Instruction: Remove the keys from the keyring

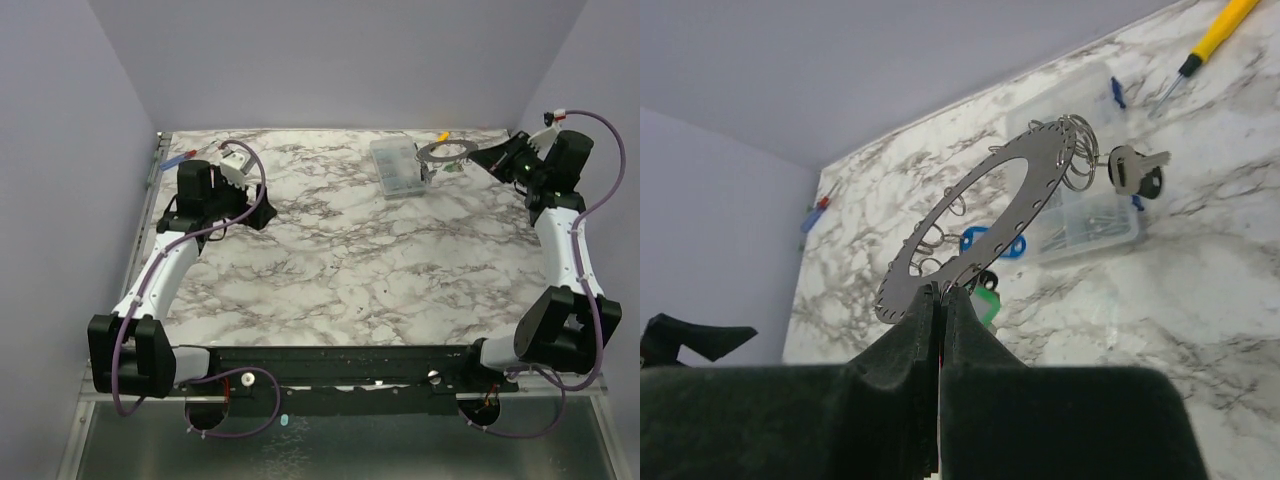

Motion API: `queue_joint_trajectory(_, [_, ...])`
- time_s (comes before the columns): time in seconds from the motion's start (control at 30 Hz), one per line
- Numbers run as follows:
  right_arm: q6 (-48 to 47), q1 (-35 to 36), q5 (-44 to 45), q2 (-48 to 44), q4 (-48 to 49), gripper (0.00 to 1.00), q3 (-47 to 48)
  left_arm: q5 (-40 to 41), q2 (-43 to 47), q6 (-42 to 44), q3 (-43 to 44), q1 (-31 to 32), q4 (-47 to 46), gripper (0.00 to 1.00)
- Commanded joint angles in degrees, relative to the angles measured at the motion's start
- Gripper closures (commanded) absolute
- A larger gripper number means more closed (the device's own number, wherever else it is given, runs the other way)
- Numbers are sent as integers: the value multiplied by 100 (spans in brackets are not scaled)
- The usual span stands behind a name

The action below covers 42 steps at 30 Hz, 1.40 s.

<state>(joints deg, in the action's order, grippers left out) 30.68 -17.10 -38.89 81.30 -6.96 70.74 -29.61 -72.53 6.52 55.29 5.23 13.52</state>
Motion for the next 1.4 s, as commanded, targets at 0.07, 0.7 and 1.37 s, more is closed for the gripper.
queue_joint_trajectory(0.07, [1350,180,-508,-682,1028,99,-877,-778,-110,241,893,571,-82,1])
queue_joint_trajectory(0.7, [1507,1601,-361,-1145,1601,99,-1896,1278,-1759,2091,2993,3625,77,13])
queue_joint_trajectory(1.37, [1527,2069,-524,-1221,1678,99,-2026,3625,-2591,3471,3287,4694,-24,48])
